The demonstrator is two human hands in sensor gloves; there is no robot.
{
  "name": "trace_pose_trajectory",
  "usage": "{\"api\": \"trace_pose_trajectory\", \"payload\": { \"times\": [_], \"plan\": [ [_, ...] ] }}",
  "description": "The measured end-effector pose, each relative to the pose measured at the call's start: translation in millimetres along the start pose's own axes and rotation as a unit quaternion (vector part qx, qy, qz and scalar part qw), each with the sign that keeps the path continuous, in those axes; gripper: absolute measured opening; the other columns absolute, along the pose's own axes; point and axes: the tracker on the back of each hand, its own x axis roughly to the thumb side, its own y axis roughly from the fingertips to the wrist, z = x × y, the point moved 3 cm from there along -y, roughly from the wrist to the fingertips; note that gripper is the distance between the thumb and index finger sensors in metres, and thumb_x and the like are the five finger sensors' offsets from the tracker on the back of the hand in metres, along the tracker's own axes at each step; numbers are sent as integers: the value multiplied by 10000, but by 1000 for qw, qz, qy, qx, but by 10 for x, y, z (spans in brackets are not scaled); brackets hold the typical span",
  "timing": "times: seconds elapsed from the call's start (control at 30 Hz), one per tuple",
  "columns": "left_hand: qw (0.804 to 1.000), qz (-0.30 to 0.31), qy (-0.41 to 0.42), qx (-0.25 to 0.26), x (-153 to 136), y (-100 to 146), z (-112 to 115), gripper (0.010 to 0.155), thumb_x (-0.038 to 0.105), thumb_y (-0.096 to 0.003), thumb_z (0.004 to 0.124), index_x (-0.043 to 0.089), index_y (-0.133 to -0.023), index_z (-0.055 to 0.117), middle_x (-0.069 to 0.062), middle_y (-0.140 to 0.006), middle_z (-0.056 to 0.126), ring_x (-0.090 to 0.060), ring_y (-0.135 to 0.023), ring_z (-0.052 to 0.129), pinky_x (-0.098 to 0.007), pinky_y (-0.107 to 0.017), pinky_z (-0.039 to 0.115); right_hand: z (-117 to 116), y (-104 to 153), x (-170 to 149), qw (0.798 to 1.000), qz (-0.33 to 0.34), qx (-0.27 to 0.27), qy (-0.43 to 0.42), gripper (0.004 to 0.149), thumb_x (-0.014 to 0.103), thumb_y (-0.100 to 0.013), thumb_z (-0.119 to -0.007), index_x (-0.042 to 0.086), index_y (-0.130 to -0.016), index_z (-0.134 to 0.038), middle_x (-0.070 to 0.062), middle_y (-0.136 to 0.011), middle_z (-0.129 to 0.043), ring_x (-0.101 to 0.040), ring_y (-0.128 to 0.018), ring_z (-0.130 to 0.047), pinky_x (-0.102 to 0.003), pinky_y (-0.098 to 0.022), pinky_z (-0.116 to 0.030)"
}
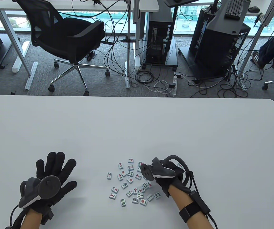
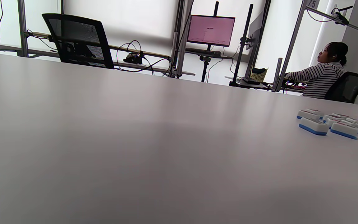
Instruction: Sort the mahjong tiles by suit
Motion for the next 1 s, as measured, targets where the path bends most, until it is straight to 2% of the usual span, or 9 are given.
{"api": "trace_pose_trajectory", "payload": {
  "times": [0.1, 0.2, 0.33, 0.5, 0.57, 0.8, 1.0],
  "plan": [
    [1000, 1, 1, 0, -1, -4, 2, 797, 764, -421, 539, 494, -1103, 227, 181, -1141, -99, -143, -1093, -166, -517, -741, -82, 93, 133, -49, 999, 2, -53, 2, 558, 334, -434, -872, 33, -891, -761, -27, -425, -959, -101, -105, -873, -219, -53, -777],
    [1000, -3, 1, 2, -10, 2, -6, 793, 763, -423, 537, 498, -1100, 221, 182, -1139, -101, -142, -1092, -167, -516, -741, -82, 249, 382, -213, 994, -14, -97, -37, 571, 339, -432, -871, 23, -893, -754, -20, -427, -960, -103, -106, -876, -221, -54, -779],
    [1000, -2, 0, 2, -3, 3, 1, 795, 763, -421, 537, 499, -1098, 215, 181, -1138, -103, -143, -1090, -170, -516, -741, -82, 331, 727, -426, 990, -40, -121, -64, 577, 340, -434, -870, 17, -898, -753, -28, -433, -961, -108, -112, -879, -225, -60, -782],
    [1000, -1, -10, -6, 13, -6, 38, 790, 761, -422, 537, 503, -1095, 215, 184, -1137, -103, -141, -1090, -168, -514, -742, -81, 157, 1072, -576, 991, -69, -93, -75, 578, 342, -438, -870, 17, -902, -756, -30, -446, -963, -113, -124, -885, -228, -70, -787],
    [1000, -2, -12, -8, 12, -8, 47, 790, 760, -422, 538, 500, -1096, 215, 181, -1137, -104, -142, -1089, -168, -514, -742, -80, 11, 1163, -609, 992, -77, -64, -83, 577, 338, -442, -869, 15, -906, -754, -35, -453, -962, -118, -130, -887, -231, -74, -789],
    [1000, -2, -19, -14, 39, -8, 62, 793, 760, -420, 539, 500, -1094, 213, 181, -1135, -105, -143, -1088, -169, -512, -743, -78, -325, 1175, -583, 993, -72, -15, -89, 577, 337, -446, -865, 23, -914, -747, -33, -467, -961, -120, -141, -892, -232, -83, -793],
    [1000, 0, -25, -14, 50, -8, 70, 792, 758, -420, 539, 499, -1094, 213, 181, -1134, -104, -145, -1086, -168, -511, -745, -74, -407, 1118, -525, 994, -62, -11, -88, 577, 342, -447, -861, 33, -920, -743, -31, -471, -961, -120, -146, -893, -233, -87, -795]
  ]
}}
